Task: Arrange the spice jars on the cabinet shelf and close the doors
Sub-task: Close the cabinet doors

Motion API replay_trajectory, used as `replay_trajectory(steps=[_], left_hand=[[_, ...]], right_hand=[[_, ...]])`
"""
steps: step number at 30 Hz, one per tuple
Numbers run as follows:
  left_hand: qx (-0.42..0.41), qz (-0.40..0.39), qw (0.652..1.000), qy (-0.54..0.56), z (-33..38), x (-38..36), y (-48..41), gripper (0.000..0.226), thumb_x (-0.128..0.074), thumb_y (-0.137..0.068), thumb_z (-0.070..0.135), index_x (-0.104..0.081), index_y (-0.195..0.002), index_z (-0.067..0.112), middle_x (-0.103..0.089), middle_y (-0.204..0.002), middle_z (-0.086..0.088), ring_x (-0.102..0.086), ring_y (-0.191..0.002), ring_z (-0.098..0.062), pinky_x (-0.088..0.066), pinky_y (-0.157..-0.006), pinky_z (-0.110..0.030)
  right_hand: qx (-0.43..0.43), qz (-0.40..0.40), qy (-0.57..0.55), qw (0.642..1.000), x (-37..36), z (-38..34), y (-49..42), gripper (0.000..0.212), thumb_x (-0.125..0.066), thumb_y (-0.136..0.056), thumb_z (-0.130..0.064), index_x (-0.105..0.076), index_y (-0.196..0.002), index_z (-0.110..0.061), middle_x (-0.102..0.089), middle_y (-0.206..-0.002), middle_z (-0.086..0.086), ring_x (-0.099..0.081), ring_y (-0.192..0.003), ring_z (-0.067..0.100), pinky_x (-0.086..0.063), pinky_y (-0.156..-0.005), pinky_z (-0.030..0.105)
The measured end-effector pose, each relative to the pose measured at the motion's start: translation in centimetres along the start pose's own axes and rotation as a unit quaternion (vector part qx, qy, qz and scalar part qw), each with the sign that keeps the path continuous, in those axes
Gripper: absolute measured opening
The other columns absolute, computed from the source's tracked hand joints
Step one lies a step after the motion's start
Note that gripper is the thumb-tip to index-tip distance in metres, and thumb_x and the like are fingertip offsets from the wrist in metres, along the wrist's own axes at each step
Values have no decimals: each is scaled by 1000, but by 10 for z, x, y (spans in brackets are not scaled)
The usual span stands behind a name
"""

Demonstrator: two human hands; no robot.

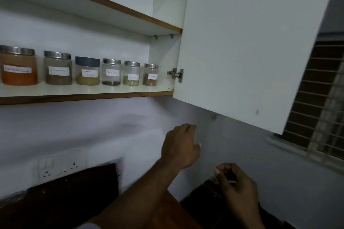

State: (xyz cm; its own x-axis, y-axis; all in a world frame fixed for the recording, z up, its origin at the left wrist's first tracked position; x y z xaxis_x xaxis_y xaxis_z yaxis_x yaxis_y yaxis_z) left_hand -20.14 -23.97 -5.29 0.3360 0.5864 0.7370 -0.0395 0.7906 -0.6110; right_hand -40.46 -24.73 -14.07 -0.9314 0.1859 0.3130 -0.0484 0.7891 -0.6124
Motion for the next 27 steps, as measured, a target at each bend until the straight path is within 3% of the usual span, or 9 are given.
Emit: replay_trajectory(steps=[8,17,21,24,27], left_hand=[[-75,-21,995,56,93,9,-3,65,-56,-96,40,-36,-155,21,-40,-157,-3,-44,-135,-25,-39,-111,-42],[-99,17,990,99,149,17,-32,56,-55,-98,36,-43,-151,24,-47,-152,1,-49,-133,-22,-45,-106,-44],[-106,31,989,101,169,14,-43,56,-56,-98,40,-44,-151,24,-48,-151,0,-49,-133,-22,-46,-106,-45],[-108,25,990,85,182,5,-46,60,-59,-97,45,-43,-151,24,-46,-153,0,-46,-135,-23,-45,-107,-46],[-109,24,990,81,192,-1,-50,64,-62,-95,45,-41,-151,25,-43,-154,-1,-44,-136,-24,-46,-106,-46]], right_hand=[[48,41,36,997,64,-68,-24,15,-78,-90,-23,-70,-87,-36,-72,-87,-26,-68,-82,-6,-49,-66,8],[83,91,74,990,124,-84,-65,5,-75,-91,-27,-71,-94,-28,-72,-88,-20,-68,-85,-3,-55,-70,19],[107,113,89,984,145,-87,-78,9,-74,-90,-21,-72,-97,-27,-71,-91,-20,-67,-87,-4,-54,-70,17],[113,152,89,978,160,-86,-88,12,-73,-90,-23,-71,-102,-26,-69,-98,-18,-66,-90,-2,-57,-72,23],[111,198,111,967,171,-80,-101,33,-75,-88,-27,-64,-119,-23,-64,-118,-8,-62,-103,6,-58,-79,30]])
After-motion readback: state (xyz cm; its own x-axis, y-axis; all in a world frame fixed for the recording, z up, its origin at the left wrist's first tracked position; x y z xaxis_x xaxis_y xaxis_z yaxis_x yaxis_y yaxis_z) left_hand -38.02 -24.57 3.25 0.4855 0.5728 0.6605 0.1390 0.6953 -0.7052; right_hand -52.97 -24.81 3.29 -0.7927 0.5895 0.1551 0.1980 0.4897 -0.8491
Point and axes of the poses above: each hand's wrist, its own y-axis away from the middle knuckle, its own x-axis out of the back of the hand, z = x × y, the point moved 5 cm from there along -y, towards the middle knuckle
